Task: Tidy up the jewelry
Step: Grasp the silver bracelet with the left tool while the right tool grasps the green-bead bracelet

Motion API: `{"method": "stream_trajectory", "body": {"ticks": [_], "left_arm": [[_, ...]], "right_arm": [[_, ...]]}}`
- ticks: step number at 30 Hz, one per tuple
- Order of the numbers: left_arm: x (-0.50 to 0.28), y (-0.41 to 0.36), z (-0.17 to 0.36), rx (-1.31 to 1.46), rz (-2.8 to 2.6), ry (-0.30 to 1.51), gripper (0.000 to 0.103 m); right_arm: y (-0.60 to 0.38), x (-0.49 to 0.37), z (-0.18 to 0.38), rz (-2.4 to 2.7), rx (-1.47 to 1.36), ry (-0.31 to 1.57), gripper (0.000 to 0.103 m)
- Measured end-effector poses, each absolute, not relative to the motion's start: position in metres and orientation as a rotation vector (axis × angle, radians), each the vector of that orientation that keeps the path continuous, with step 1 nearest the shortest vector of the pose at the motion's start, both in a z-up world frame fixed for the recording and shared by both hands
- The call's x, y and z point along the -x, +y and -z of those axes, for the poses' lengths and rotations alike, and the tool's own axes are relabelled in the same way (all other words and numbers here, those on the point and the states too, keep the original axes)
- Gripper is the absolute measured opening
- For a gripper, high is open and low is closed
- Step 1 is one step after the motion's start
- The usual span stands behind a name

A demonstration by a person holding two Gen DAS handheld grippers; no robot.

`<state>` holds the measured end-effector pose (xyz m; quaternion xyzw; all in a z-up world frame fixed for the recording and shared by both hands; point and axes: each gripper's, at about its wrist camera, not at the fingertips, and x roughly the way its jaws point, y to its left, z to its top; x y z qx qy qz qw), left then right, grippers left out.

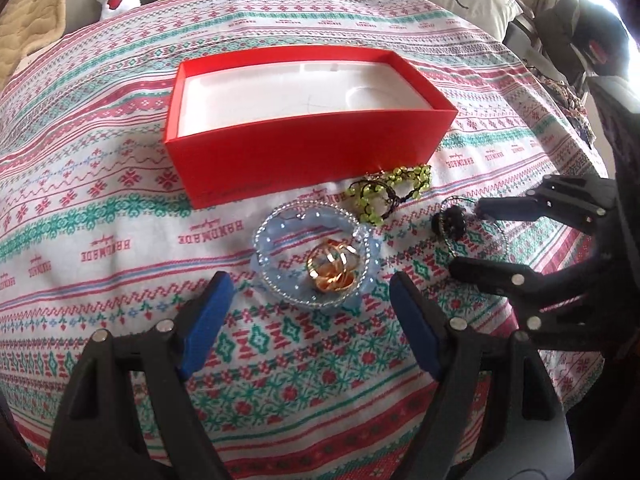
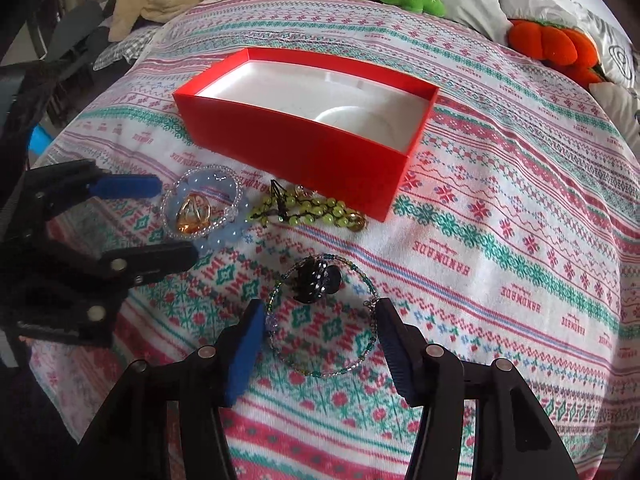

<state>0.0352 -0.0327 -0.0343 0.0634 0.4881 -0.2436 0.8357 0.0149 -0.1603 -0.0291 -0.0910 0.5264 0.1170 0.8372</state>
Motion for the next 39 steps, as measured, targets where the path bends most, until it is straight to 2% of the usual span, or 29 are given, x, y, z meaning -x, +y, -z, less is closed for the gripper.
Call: {"method": "stream_trajectory", "body": {"ticks": [10,12,18,39], "left_arm": [[-0.047,-0.043,0.041,-0.150,0.506,1.030,0.080],[-0.049,-0.043,0.041,-0.148,0.503,1.031,0.072],[-0.053,-0.041,0.042,-0.132,0.493,1.033,0.060],[-0.037,-0.029,0.010,-0.109,0.497,0.946,0.057]], "right_arm": [[-0.175,-0.007,0.022,-0.243,0.162,1.120,0.057],[-0.176,-0.006,0.021,-0.241,0.159,1.121,0.057],[-0.177,-0.005,0.019,-0.243,0.150,1.124,0.057],[-0.173,-0.003,-0.005,-0.257,0.133,1.061,0.057]]}}
